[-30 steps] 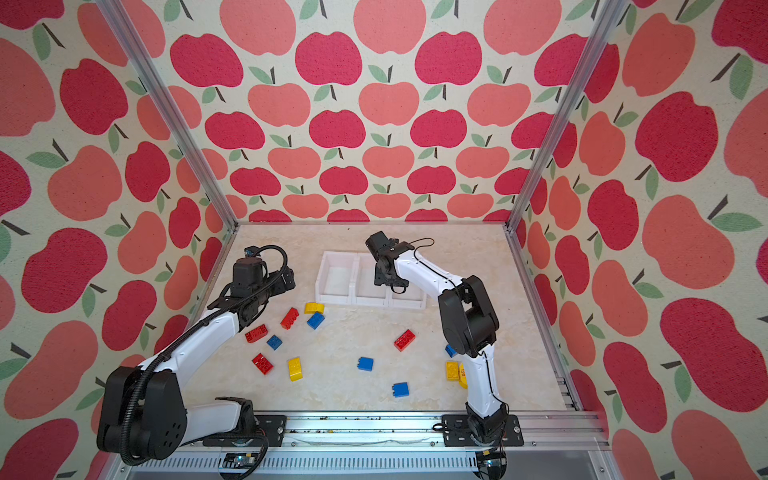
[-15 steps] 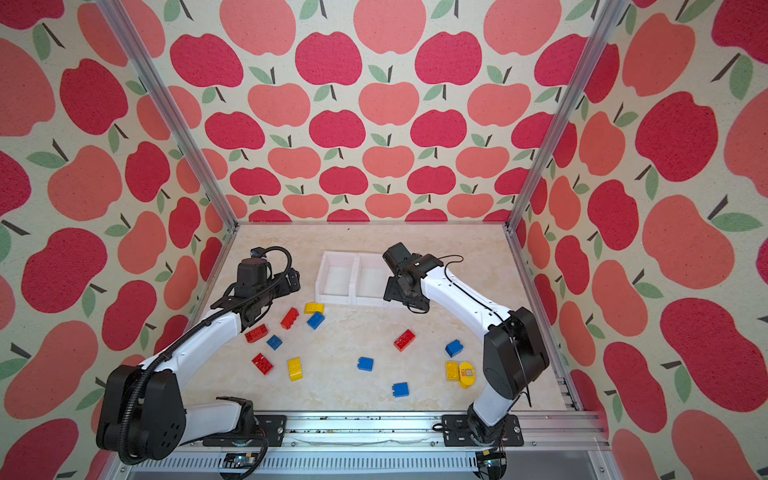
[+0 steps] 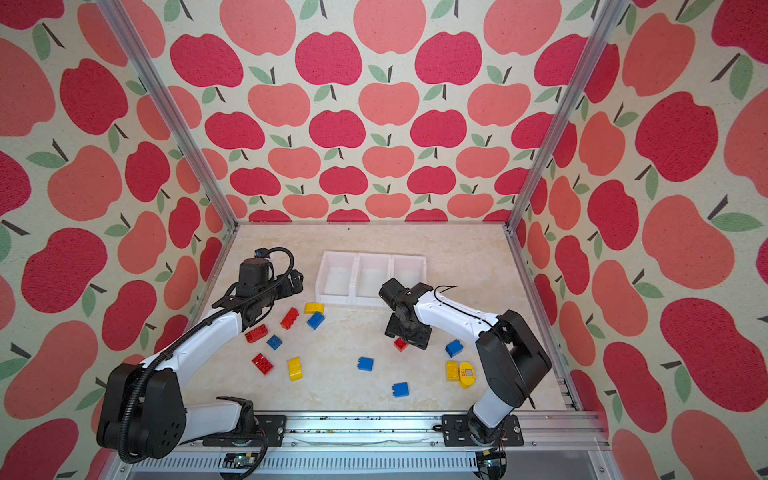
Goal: Sort the legos into containers by color
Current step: 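Lower the right gripper onto the red brick and close on it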
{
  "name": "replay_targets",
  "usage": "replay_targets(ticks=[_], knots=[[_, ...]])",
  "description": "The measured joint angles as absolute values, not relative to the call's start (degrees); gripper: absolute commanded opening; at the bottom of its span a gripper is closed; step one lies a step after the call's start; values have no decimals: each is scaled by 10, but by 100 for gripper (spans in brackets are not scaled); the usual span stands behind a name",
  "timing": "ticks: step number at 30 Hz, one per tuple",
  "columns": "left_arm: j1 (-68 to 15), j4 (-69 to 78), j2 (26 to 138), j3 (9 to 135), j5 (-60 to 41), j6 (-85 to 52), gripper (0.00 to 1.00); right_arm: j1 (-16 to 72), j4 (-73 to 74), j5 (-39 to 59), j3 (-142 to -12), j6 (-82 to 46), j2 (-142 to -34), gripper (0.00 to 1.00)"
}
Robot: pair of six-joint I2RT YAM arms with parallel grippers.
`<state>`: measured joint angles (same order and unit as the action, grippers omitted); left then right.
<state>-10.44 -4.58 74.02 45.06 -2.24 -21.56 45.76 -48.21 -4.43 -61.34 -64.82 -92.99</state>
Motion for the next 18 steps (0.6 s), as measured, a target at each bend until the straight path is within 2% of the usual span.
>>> replay_targets(ticks=[16, 18], knots=[[-104, -50, 734, 450, -22, -216, 99, 426, -422, -31, -581, -707, -949, 64], [-104, -50, 734, 450, -22, -216, 99, 423, -416, -29, -581, -708, -956, 59]])
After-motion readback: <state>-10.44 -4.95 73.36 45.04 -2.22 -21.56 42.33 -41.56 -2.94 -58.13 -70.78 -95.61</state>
